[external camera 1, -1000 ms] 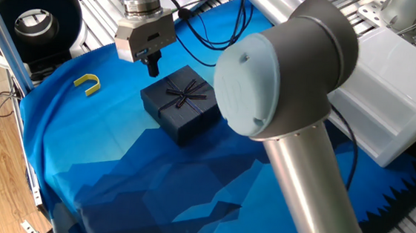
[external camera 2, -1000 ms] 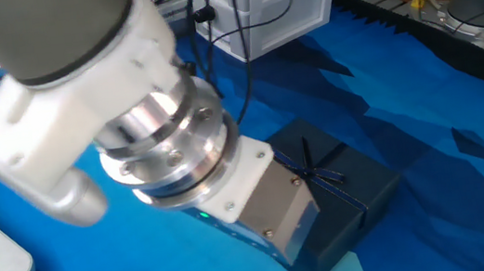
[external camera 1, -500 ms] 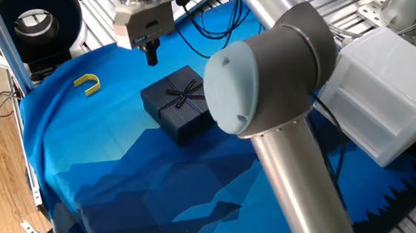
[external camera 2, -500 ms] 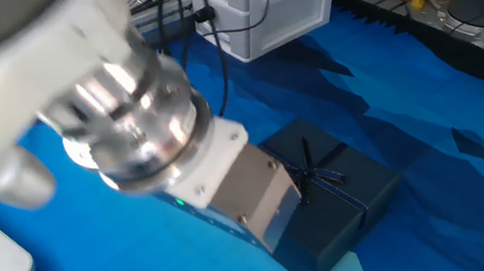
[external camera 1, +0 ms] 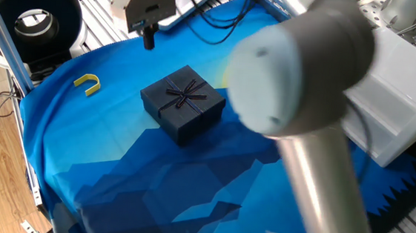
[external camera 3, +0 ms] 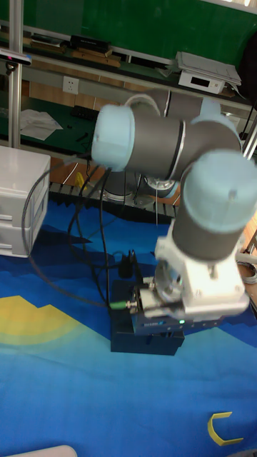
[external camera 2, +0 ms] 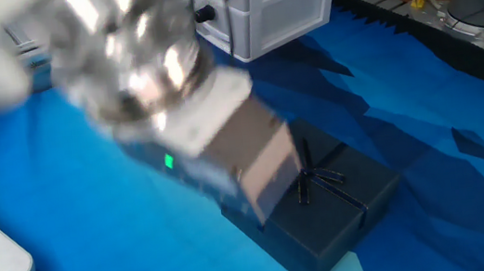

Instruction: Slide the outer casing onto the gift box

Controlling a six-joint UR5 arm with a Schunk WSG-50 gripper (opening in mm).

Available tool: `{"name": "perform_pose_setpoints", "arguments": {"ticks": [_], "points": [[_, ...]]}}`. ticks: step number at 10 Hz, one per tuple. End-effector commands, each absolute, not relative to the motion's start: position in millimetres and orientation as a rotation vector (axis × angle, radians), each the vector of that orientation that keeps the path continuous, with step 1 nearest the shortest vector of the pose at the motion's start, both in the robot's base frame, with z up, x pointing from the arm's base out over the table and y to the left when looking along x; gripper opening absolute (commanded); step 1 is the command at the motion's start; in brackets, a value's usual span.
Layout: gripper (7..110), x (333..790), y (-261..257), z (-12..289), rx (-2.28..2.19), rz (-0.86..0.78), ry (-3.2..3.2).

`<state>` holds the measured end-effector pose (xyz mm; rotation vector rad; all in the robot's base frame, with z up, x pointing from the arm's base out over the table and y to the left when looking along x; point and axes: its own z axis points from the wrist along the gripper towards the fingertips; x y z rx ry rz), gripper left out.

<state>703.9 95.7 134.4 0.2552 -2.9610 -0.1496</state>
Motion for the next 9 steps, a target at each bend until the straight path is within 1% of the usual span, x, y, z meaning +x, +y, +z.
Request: {"name": "perform_pose_setpoints", "arguments": {"ticks": [1,2,3,4,5,6,8,9], "points": [[7,708.8,60.6,172.9,0.197,0.143,-3.24],[7,693.7,66.8,178.0,0.133,0.13,-3.276],[7,692.7,72.1,181.5,0.109,0.099,-3.323],[7,693.1,58.5,185.1,0.187,0.168,-3.323],[7,684.6,49.2,179.5,0.221,0.186,-3.263],[7,684.1,43.6,168.9,0.24,0.17,-3.23],[7,697.9,44.0,138.7,0.241,0.023,-3.25],[7,707.0,40.6,124.1,0.229,-0.024,-3.268]]}}
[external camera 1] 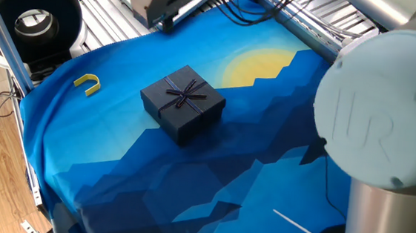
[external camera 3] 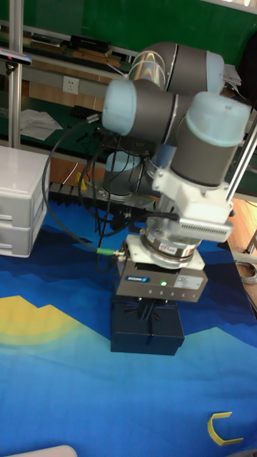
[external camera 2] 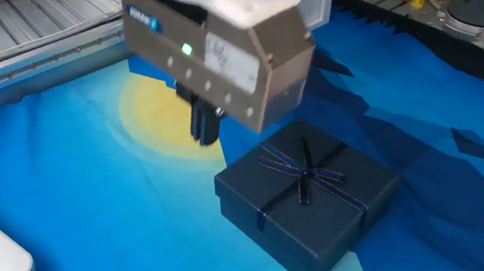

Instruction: Slide the outer casing onto the gift box

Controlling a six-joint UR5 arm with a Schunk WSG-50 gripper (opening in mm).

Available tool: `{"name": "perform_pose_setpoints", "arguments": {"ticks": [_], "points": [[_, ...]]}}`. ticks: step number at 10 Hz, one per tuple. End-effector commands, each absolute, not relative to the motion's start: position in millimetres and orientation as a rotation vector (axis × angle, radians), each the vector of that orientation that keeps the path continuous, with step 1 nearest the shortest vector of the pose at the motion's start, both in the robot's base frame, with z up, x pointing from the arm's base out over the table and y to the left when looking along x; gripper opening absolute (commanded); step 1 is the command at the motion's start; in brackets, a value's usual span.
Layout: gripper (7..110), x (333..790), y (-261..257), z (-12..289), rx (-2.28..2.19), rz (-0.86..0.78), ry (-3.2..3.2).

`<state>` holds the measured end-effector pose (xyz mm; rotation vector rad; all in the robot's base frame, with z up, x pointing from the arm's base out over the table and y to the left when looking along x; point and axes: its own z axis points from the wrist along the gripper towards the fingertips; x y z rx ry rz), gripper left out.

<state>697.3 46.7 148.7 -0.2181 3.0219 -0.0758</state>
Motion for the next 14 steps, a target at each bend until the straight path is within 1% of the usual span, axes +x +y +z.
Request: {"name": "perform_pose_setpoints", "arguments": {"ticks": [1,3,4,6,8,10,11,14], "points": [[7,716.5,28.7,114.7,-0.211,-0.03,2.989],[7,718.9,29.4,105.6,-0.181,-0.054,3.013],[7,713.3,35.6,104.9,-0.168,-0.019,3.033],[7,685.4,62.0,113.8,-0.142,0.146,3.095],[7,679.6,60.1,117.9,-0.145,0.132,3.099],[7,649.7,56.7,122.8,-0.141,0.114,3.196],[7,648.1,57.8,125.5,-0.136,0.116,3.196],[7,666.8,54.3,129.9,-0.127,0.089,3.115]]}}
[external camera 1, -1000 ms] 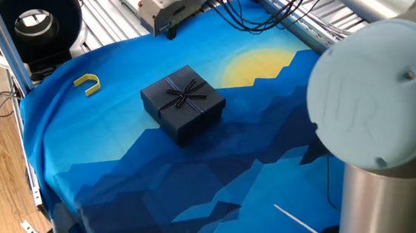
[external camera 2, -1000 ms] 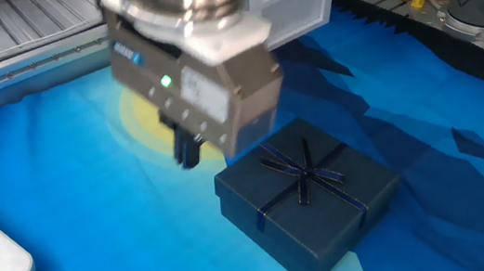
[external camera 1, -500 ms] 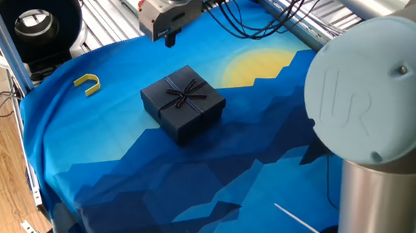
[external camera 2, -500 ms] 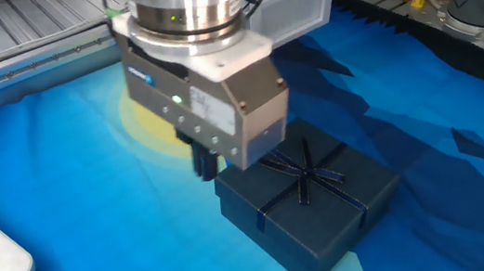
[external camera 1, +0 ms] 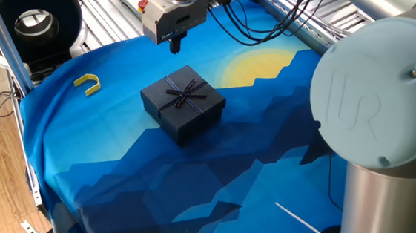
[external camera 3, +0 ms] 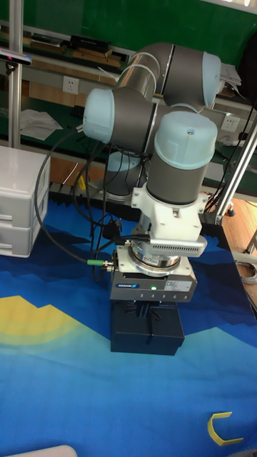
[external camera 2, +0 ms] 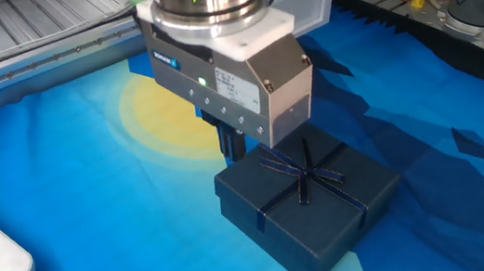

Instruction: Slide the outer casing onto the gift box

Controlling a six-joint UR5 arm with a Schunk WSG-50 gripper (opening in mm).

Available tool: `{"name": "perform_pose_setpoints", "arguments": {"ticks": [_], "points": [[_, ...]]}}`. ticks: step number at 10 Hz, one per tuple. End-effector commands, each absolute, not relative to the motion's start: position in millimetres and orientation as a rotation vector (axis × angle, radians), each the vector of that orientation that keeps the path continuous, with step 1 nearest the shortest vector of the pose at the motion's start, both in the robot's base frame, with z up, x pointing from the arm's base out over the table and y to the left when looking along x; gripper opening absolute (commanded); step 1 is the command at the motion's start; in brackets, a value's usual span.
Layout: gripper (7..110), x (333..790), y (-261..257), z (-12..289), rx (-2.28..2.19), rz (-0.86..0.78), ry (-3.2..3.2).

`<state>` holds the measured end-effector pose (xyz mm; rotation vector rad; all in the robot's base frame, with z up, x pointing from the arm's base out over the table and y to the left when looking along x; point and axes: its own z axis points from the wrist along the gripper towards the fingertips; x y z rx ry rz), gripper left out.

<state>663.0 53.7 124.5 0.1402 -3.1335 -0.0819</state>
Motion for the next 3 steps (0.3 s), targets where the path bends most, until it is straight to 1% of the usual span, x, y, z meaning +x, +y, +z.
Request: {"name": "perform_pose_setpoints", "arguments": {"ticks": [1,3], "points": [[7,668.0,57.1,128.0,0.127,-0.095,-3.16],[7,675.6,59.2,120.1,0.122,-0.09,-3.159]]}}
